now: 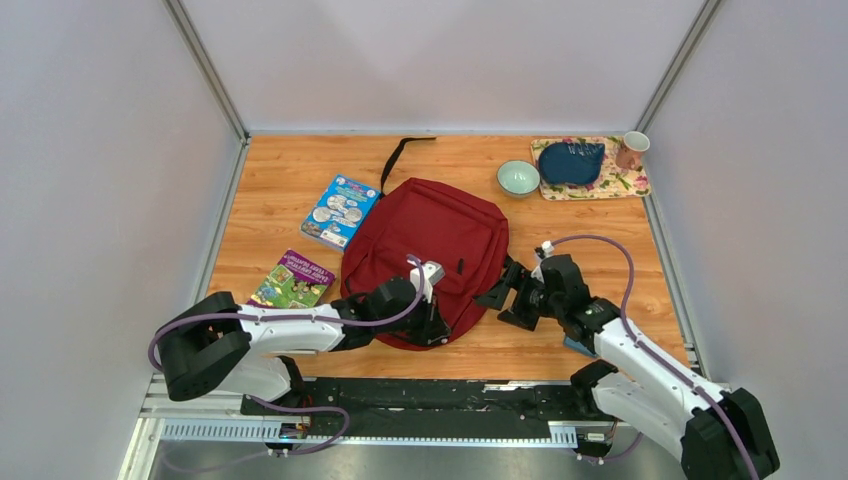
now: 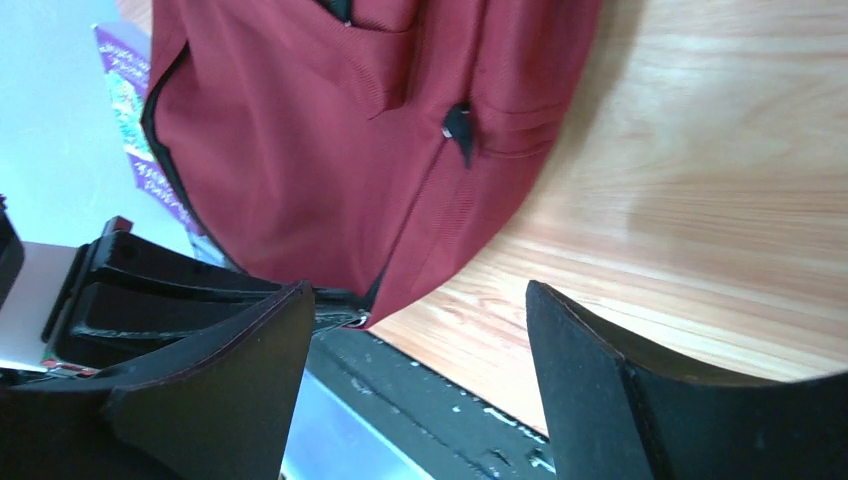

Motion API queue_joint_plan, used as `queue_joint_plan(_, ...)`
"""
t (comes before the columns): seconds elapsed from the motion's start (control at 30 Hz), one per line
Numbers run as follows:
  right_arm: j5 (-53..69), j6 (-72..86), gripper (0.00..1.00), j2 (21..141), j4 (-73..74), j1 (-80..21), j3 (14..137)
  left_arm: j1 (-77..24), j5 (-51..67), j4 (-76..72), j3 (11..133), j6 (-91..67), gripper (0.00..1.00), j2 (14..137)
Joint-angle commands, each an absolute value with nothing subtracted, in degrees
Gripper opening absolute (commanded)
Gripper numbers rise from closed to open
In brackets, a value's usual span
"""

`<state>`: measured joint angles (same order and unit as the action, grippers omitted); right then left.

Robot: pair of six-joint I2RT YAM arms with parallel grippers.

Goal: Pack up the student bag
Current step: Unzip the student bag at the center of the board.

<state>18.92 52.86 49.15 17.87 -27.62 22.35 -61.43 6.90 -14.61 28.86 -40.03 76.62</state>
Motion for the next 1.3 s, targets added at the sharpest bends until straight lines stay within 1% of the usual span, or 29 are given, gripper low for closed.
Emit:
queue_joint_plan(0.0,22.94,59.06,0.80,53.59,9.67,-29.44,25.13,-61.70,6.42,-16.08,31.46,-39.37,0.00,74.62)
queue_joint_plan(0.2,21.10,62.57,0.80,62.21,8.53,-33.12,28.04,-61.70,6.15,-15.47,30.50,-39.29,0.00,72.69)
queue_joint_plan(0.33,18.47,66.26,0.80,64.77,6.77,-35.24,28.30,-61.70,5.63,-14.86,30.06,-38.59,0.00,71.54)
queue_joint_plan(0.43,17.93,66.80,0.79,67.93,7.47,-36.12,29.97,-61.70,6.24,-14.41,30.23,-37.97,0.00,71.28)
queue_joint_plan(0.53,18.02,66.71,0.75,71.62,7.47,-36.39,31.37,-61.70,7.12,-14.33,30.32,-37.62,0.00,71.45)
queue_joint_plan(0.57,17.76,66.62,0.66,72.33,7.21,-36.39,31.46,-61.70,7.47,-14.41,30.50,-37.53,0.00,71.46)
queue_joint_plan(0.63,17.49,66.80,0.58,74.00,6.59,-36.30,31.55,-61.70,7.82,-14.50,30.50,-37.35,0.00,71.28)
queue_joint_plan(0.67,17.32,66.36,0.49,74.35,6.42,-36.39,31.73,-61.70,8.00,-14.33,30.59,-37.35,0.00,71.28)
queue_joint_plan(0.73,16.27,65.40,0.42,74.88,6.50,-36.21,32.08,-61.70,7.91,-13.80,30.76,-37.00,0.00,70.75)
queue_joint_plan(0.77,15.65,64.17,0.28,74.97,7.20,-36.30,32.34,-61.70,7.82,-13.19,30.85,-36.74,0.00,70.23)
queue_joint_plan(0.87,13.54,62.15,0.02,74.97,7.82,-35.69,32.96,-61.70,7.03,-11.70,30.67,-36.04,0.00,68.74)
queue_joint_plan(0.9,13.36,61.62,0.00,75.06,7.91,-35.07,33.13,-61.70,6.77,-11.34,30.59,-35.69,0.00,68.38)
queue_joint_plan(1.03,12.92,58.19,0.00,76.29,9.40,-33.05,35.15,-61.70,5.19,-8.01,30.15,-34.81,0.00,66.27)
queue_joint_plan(1.23,13.71,54.06,0.00,76.11,9.93,-27.08,35.60,-61.70,0.89,-0.27,26.64,-33.84,0.00,59.78)
queue_joint_plan(1.27,14.06,53.44,0.00,75.94,10.02,-26.03,35.51,-61.70,0.10,2.78,26.11,-33.75,0.00,57.68)
